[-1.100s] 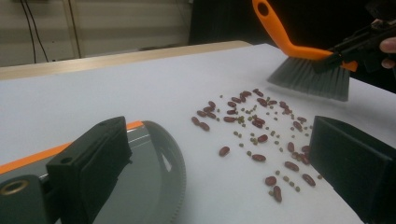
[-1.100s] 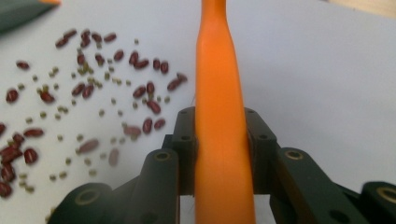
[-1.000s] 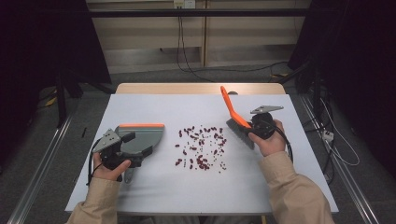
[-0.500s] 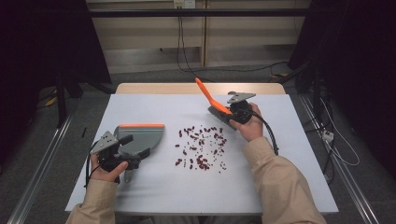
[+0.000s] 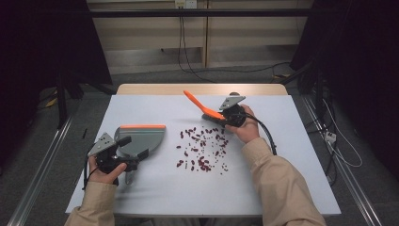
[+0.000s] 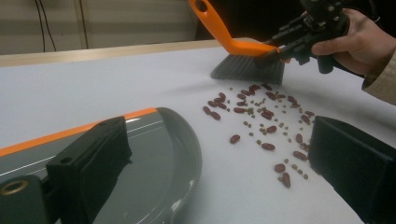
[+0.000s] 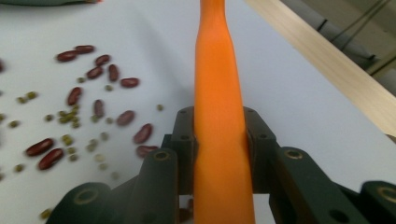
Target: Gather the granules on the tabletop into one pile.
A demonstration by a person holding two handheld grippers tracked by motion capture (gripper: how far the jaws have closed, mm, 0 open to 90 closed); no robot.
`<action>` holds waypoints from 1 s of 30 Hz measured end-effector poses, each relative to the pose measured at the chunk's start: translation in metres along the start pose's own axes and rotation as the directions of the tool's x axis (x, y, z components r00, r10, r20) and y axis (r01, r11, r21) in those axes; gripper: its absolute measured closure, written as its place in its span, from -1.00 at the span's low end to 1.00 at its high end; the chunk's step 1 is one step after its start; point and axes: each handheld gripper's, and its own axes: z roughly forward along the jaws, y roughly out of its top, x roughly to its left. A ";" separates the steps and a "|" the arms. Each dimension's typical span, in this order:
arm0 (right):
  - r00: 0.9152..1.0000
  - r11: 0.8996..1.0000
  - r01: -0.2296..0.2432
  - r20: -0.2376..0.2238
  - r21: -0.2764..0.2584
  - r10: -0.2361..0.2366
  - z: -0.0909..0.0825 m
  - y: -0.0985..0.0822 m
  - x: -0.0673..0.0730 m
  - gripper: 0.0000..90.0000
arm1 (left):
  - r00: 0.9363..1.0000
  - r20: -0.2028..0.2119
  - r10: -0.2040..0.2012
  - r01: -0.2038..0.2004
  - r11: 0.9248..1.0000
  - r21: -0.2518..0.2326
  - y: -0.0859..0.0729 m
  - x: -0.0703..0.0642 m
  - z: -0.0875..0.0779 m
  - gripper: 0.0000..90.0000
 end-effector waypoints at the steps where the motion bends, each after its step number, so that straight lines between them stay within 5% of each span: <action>1: 1.000 1.000 0.015 -0.014 -0.002 -0.015 -0.001 0.000 0.002 0.58 | 1.000 0.001 -0.005 0.005 1.000 -0.003 0.000 0.000 0.000 -0.88; 5: 0.996 0.998 0.070 -0.059 -0.006 -0.070 -0.005 -0.002 0.011 0.57 | 1.000 -0.004 -0.011 0.011 1.000 -0.004 0.000 0.000 0.000 -0.88; 14: 0.984 0.993 0.114 -0.139 -0.003 -0.113 -0.015 -0.005 0.021 0.57 | 1.000 -0.011 -0.009 0.009 1.000 0.002 0.000 0.000 0.000 -0.88; 30: 0.972 0.989 0.146 -0.187 -0.007 -0.145 -0.031 -0.013 0.043 0.57 | 1.000 -0.017 -0.007 0.007 1.000 -0.004 0.001 0.000 -0.001 -0.88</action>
